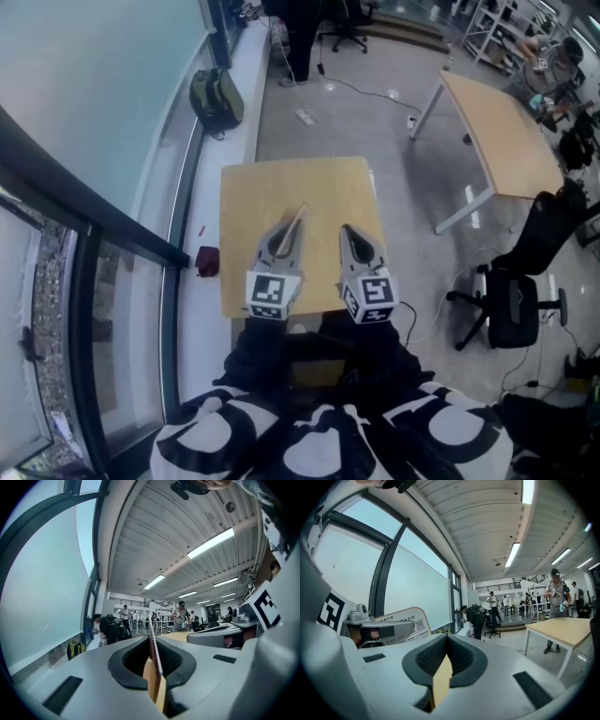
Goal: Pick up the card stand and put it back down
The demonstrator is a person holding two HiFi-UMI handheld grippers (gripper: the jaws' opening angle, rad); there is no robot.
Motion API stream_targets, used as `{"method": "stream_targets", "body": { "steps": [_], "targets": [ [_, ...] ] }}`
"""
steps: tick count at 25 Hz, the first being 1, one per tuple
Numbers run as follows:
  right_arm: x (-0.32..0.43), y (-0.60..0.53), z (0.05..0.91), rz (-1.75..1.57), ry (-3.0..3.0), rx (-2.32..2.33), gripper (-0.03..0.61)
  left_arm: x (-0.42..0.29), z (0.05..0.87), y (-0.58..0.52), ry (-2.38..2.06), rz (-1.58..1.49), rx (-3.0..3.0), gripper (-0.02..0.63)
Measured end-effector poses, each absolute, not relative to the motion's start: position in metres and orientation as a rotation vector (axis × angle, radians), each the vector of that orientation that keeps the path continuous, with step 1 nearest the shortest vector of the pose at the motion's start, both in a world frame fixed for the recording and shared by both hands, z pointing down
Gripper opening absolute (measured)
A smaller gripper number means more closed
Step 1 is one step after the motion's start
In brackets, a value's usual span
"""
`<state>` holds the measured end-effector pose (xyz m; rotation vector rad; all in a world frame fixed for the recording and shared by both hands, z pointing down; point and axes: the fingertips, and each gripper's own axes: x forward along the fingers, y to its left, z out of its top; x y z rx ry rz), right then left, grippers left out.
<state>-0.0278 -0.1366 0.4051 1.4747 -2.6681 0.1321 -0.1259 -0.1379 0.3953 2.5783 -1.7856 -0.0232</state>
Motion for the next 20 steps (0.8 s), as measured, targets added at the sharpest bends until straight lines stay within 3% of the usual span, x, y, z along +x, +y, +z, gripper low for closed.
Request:
{"method": "stream_targets", "body": {
  "steps": [20],
  "targets": [
    [-0.031, -0.132, 0.425, 0.191, -2.663, 1.361, 0.021, -0.148, 0.440, -0.140, -1.773, 0.037, 2.469, 0.023]
  ]
}}
